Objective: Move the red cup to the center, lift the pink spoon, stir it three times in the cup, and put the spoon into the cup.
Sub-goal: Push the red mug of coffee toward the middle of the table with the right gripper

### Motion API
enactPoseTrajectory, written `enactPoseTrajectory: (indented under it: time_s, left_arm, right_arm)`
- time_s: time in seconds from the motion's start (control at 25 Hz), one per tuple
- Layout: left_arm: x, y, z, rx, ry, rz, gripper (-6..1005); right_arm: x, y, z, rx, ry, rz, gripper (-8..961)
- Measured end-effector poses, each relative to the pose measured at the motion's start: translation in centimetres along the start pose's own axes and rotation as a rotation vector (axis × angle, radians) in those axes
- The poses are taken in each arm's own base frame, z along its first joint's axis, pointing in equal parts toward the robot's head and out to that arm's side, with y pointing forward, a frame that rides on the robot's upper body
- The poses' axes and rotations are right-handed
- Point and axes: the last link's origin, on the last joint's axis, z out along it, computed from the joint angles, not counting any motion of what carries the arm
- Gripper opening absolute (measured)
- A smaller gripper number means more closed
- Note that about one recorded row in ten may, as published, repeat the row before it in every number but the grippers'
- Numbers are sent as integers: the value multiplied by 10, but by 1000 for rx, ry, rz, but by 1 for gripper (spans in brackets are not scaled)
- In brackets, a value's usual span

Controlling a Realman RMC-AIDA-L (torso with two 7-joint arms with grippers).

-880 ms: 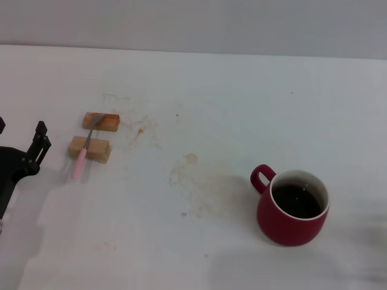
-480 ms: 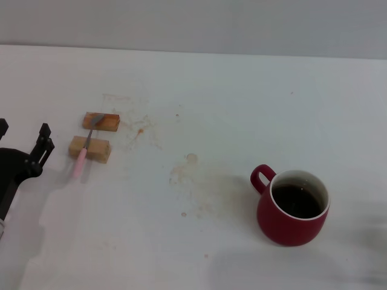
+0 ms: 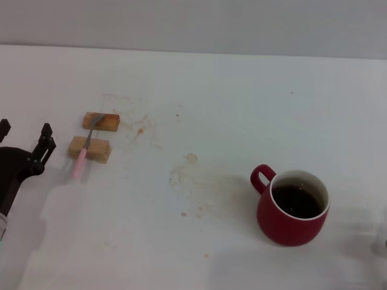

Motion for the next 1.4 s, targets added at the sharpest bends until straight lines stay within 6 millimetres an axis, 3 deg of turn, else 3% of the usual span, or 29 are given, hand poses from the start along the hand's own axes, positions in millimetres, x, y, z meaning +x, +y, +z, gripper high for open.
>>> enactPoseTrajectory:
  time_s: [0.64, 1.4]
  left_arm:
    - [4, 1, 8, -10, 9, 3, 801]
    - [5, 2, 7, -7, 20, -3, 802]
  right_arm:
    - [10, 23, -2, -128, 73, 15, -1]
    - [15, 41, 24, -254, 130, -4, 0]
